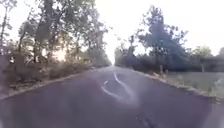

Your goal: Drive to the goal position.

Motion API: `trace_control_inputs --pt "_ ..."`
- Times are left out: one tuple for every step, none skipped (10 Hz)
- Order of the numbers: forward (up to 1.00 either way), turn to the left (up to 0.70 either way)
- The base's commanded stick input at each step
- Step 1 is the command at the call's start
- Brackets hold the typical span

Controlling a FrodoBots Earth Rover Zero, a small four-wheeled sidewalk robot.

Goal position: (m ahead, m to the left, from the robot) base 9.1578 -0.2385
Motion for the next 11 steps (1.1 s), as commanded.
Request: trace_control_inputs --pt "1.0 0.0" --pt "1.0 0.0" --pt "1.0 0.0" --pt "1.0 0.0" --pt "1.0 0.0" --pt "1.0 0.0" --pt "1.0 0.0" --pt "1.0 0.0" --pt "1.0 0.0" --pt "1.0 0.0" --pt "1.0 0.0"
